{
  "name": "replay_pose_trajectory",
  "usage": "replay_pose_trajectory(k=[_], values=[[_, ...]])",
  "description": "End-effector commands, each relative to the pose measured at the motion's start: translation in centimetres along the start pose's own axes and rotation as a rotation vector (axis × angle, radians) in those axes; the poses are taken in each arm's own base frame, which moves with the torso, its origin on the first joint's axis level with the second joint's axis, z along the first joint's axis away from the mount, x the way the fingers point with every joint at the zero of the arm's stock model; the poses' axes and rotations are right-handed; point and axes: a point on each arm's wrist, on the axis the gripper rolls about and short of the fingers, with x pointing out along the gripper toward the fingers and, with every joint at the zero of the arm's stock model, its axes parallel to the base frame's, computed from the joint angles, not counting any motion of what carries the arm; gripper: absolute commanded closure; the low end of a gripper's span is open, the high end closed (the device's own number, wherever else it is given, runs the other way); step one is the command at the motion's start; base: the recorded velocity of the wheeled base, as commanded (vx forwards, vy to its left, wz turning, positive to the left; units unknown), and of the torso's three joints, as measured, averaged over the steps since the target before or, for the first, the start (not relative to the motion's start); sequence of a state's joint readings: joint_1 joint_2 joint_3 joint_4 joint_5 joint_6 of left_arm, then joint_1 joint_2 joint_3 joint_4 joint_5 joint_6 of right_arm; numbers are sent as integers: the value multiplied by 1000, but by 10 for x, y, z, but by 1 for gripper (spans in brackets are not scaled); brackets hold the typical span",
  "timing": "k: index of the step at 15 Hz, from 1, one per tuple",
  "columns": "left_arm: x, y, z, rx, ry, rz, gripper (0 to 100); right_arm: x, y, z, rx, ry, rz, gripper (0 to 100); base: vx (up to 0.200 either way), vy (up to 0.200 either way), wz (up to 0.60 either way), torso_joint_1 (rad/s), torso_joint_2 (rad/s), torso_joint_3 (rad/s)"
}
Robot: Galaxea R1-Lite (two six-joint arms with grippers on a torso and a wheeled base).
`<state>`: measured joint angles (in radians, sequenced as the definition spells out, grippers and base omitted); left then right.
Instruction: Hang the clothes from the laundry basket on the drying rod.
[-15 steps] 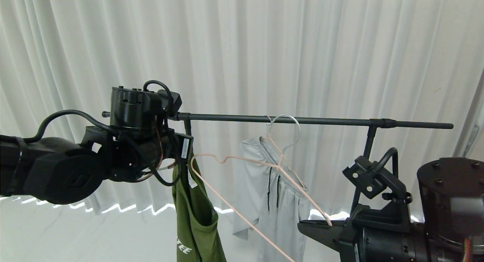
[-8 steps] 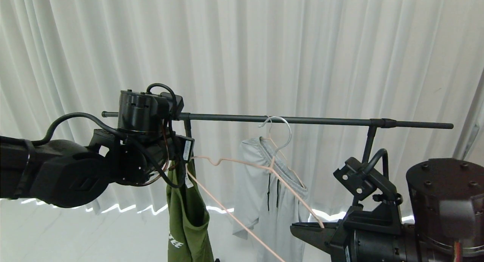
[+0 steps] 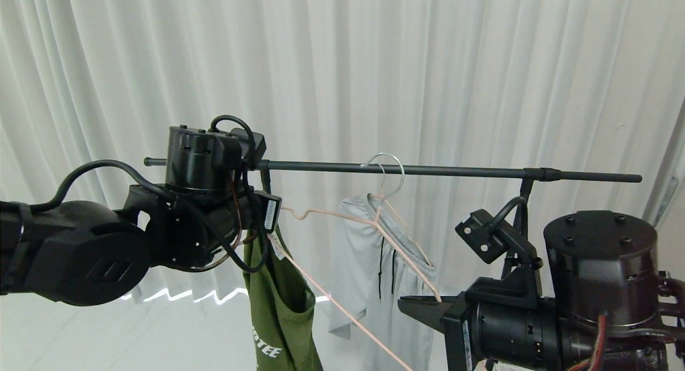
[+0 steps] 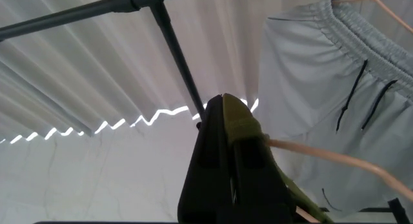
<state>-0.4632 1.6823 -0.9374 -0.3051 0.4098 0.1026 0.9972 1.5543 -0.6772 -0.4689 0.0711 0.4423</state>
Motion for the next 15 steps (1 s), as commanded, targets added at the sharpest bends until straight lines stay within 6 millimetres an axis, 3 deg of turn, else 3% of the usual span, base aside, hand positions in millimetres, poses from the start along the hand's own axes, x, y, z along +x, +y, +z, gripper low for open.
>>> replay_pose_trajectory(k=[1,3,7,15], values=[[-5,-2,0,-7,-7,-12,100,6,-1,-1,0,4,-1,100,0,0,0,0,0,0],[-7,-7,1,-25,-11,-26,100,9,0,-1,-4,4,7,100,0,0,0,0,0,0],[-11,-4,5,-35,-31,-28,100,10,-3,-29,-21,105,-2,100,0,0,0,0,0,0],[-7,3,0,-35,-9,-3,100,-16,-7,-26,-19,-18,47,100,0,0,0,0,0,0]])
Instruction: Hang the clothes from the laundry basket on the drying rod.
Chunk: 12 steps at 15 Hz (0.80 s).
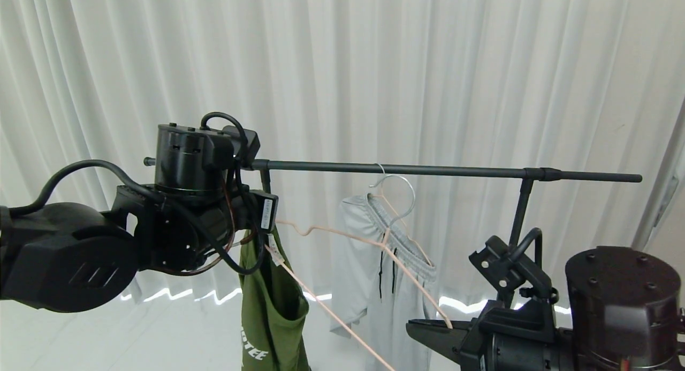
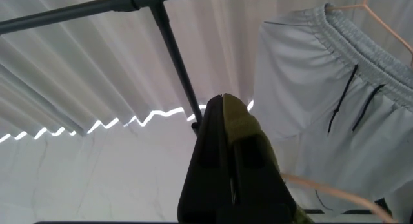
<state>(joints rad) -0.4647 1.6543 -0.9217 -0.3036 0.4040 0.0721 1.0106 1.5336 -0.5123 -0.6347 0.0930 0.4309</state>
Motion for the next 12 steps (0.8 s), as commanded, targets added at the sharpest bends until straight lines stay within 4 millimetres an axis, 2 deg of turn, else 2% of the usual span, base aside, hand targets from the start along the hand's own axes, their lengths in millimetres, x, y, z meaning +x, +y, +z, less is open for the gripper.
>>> replay_pose_trajectory(k=[1,4,9,12], values=[[-1,1,0,-2,-2,2,100,-10,0,5,1,-41,11,100,0,0,0,0,0,0],[-3,2,-1,-5,-2,1,100,-10,-1,10,-1,-100,30,100,0,0,0,0,0,0],[-3,1,0,-5,-6,-2,100,-12,-3,2,-1,-65,51,100,0,0,0,0,0,0],[-3,-1,0,-2,-4,-6,100,-6,-2,9,0,-79,54,100,0,0,0,0,0,0]])
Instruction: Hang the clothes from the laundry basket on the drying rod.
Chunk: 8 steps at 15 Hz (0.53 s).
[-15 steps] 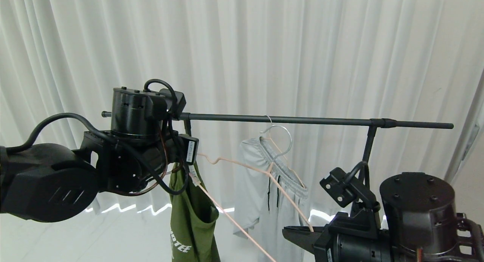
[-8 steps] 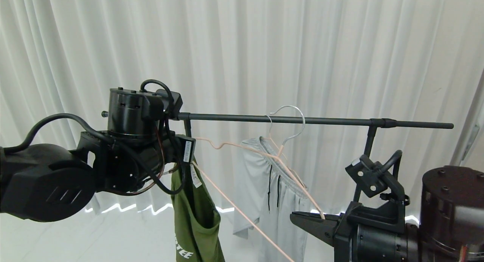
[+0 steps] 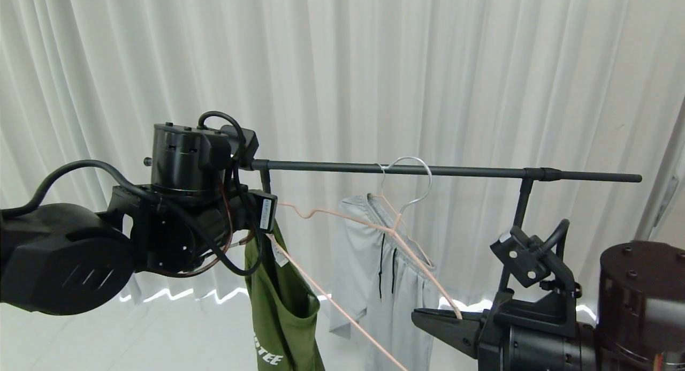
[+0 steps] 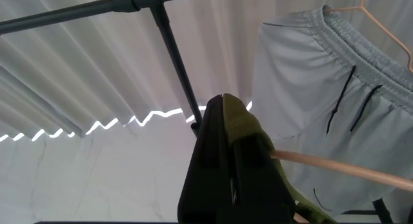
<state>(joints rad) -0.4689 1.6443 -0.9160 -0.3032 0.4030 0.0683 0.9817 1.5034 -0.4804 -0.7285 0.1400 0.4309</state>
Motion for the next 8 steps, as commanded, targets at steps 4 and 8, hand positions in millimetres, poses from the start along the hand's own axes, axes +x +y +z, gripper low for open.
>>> replay_pose_trajectory(k=[4,8], values=[[-1,-2,-1,2,2,-7,100,11,-3,3,-1,20,28,100,0,0,0,0,0,0],[-4,-8,-3,14,4,-28,100,28,-17,9,9,13,-20,100,0,0,0,0,0,0]])
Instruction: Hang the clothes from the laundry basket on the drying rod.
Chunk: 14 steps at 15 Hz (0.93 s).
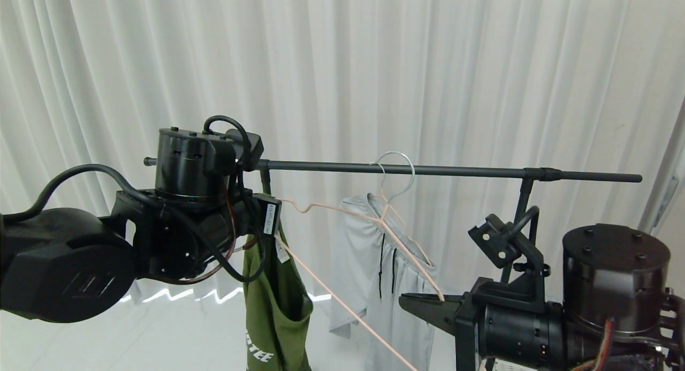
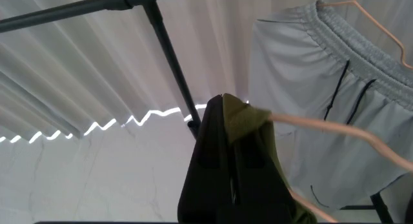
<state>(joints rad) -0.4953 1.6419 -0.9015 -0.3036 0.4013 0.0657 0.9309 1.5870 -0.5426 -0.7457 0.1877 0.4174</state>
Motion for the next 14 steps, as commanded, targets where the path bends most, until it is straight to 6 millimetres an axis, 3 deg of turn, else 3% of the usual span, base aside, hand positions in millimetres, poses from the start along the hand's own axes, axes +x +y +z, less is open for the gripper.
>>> replay_pose_trajectory(k=[1,5,11,14], values=[[-2,-3,-3,7,5,-11,100,12,-12,2,13,9,-35,100,0,0,0,0,0,0],[-6,-11,-9,26,19,-84,100,18,-18,0,-1,50,-65,100,0,0,0,0,0,0],[-6,-9,-14,64,25,-117,100,-12,-11,-4,-7,114,-37,100,0,0,0,0,0,0],[-14,-20,-14,76,8,-235,100,-8,-16,-1,-9,123,-19,100,0,0,0,0,0,0]])
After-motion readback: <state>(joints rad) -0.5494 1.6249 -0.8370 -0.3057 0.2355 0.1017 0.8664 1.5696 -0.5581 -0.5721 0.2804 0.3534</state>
